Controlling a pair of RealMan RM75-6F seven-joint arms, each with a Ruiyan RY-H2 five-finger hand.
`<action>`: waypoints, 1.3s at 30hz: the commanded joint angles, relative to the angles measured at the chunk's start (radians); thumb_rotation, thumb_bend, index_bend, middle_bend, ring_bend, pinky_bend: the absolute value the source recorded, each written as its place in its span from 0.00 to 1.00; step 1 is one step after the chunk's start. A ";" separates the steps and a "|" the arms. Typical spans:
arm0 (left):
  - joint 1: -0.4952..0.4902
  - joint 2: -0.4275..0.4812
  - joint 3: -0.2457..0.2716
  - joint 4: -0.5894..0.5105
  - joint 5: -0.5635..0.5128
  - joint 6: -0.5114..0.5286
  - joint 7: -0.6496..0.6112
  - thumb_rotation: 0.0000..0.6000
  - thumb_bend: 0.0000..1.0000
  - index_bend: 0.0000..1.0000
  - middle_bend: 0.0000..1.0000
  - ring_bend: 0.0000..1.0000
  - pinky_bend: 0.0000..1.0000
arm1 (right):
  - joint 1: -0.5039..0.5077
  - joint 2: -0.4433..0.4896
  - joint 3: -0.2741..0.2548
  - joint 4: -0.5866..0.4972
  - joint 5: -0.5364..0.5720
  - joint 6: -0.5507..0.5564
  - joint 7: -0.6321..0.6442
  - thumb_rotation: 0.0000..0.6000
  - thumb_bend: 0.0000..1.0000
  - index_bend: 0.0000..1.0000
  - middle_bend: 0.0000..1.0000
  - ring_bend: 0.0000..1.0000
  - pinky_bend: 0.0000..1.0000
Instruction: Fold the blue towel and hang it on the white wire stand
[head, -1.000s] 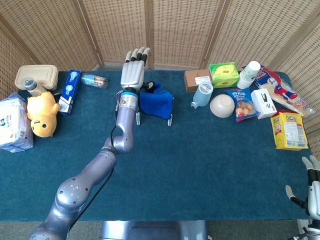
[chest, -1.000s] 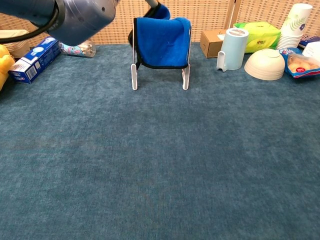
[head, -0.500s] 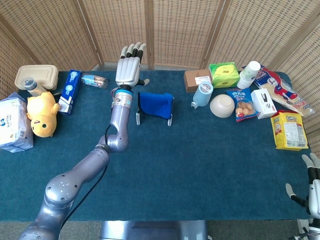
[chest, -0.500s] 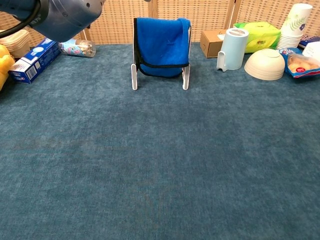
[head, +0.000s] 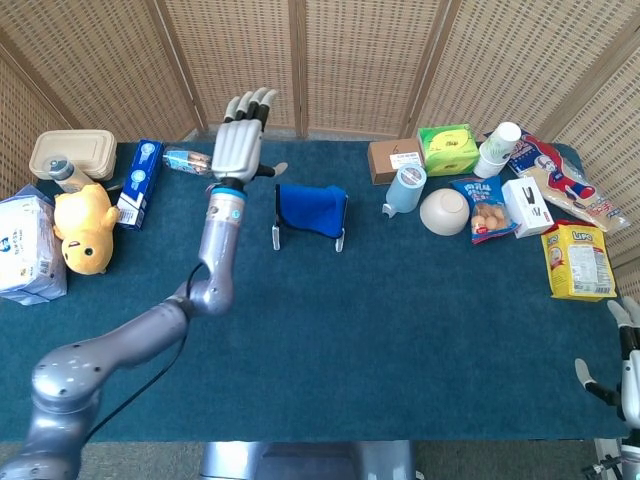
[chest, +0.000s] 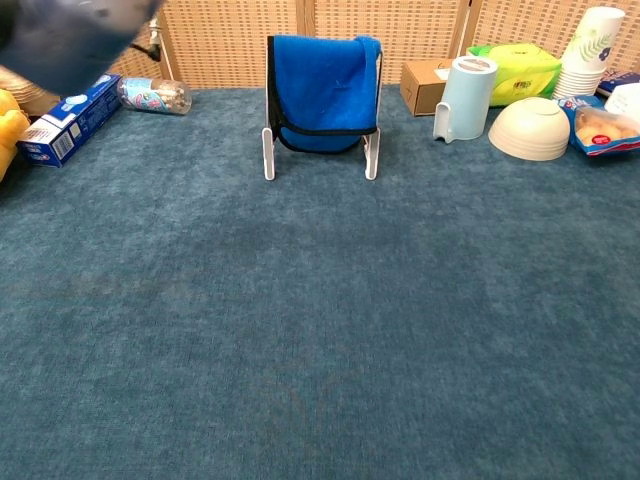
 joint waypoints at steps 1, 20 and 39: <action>0.233 0.201 0.074 -0.391 0.042 0.147 -0.002 1.00 0.04 0.04 0.00 0.00 0.00 | 0.013 0.007 0.005 0.003 -0.007 -0.013 -0.001 1.00 0.27 0.06 0.04 0.00 0.00; 0.812 0.682 0.451 -1.087 0.359 0.479 -0.126 1.00 0.04 0.12 0.00 0.00 0.00 | 0.103 0.008 0.029 0.014 -0.010 -0.095 -0.049 1.00 0.27 0.05 0.03 0.00 0.00; 1.215 0.740 0.707 -1.022 0.678 0.829 -0.178 1.00 0.04 0.19 0.03 0.00 0.00 | 0.136 -0.021 0.011 0.006 -0.007 -0.102 -0.207 1.00 0.28 0.03 0.01 0.00 0.00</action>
